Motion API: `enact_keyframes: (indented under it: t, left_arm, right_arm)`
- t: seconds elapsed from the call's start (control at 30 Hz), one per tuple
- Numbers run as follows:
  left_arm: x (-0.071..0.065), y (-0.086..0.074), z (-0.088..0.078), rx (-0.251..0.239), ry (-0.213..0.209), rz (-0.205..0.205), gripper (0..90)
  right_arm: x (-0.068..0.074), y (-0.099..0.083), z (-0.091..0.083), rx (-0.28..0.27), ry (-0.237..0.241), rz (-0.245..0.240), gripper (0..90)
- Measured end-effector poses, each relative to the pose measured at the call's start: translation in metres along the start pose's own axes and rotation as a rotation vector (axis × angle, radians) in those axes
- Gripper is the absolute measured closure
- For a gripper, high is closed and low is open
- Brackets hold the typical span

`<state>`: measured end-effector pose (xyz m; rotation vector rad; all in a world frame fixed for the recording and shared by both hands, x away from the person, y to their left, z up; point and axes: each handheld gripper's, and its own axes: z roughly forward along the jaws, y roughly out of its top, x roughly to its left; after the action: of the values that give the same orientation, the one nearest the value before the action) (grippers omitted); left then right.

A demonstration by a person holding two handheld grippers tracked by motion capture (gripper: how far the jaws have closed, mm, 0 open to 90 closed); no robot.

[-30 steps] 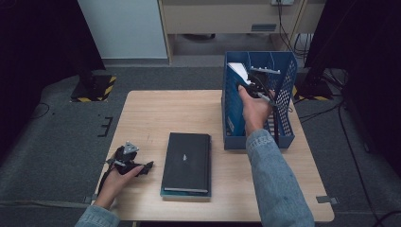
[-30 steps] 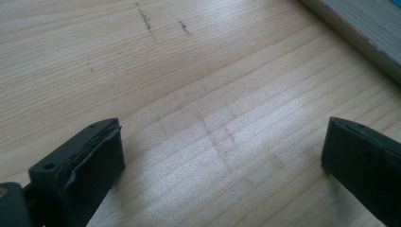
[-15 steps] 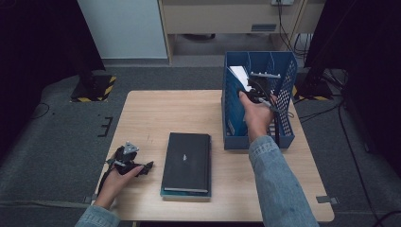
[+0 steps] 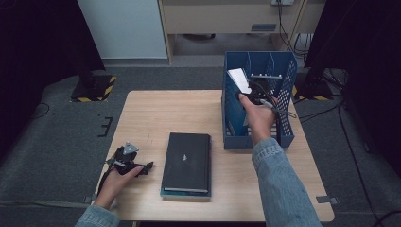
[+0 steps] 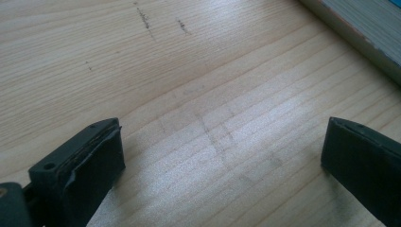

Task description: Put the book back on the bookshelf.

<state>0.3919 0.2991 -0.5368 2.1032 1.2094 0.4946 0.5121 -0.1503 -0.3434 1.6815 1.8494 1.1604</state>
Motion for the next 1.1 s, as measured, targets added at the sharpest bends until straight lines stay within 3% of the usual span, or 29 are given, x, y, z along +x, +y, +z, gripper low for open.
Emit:
enact_keyframes:
  t: [0.23, 0.8, 1.0, 1.1]
  left_arm:
    - [0.000, 0.000, 0.000, 0.000, 0.000, 0.000, 0.0]
    - [0.000, 0.000, 0.000, 0.002, -0.001, 0.000, 0.0]
    - [0.000, 0.001, 0.001, 0.002, -0.001, -0.001, 0.0]
    - [0.000, 0.001, 0.001, 0.002, -0.001, -0.001, 0.0]
  right_arm:
    - [-0.001, 0.009, -0.002, 0.003, 0.009, 0.015, 52.4]
    - [0.010, 0.013, 0.007, 0.038, -0.021, -0.025, 52.3]
    - [0.010, 0.016, 0.007, 0.068, -0.039, -0.065, 58.1]
    - [0.008, 0.017, 0.006, 0.067, -0.045, -0.054, 59.4]
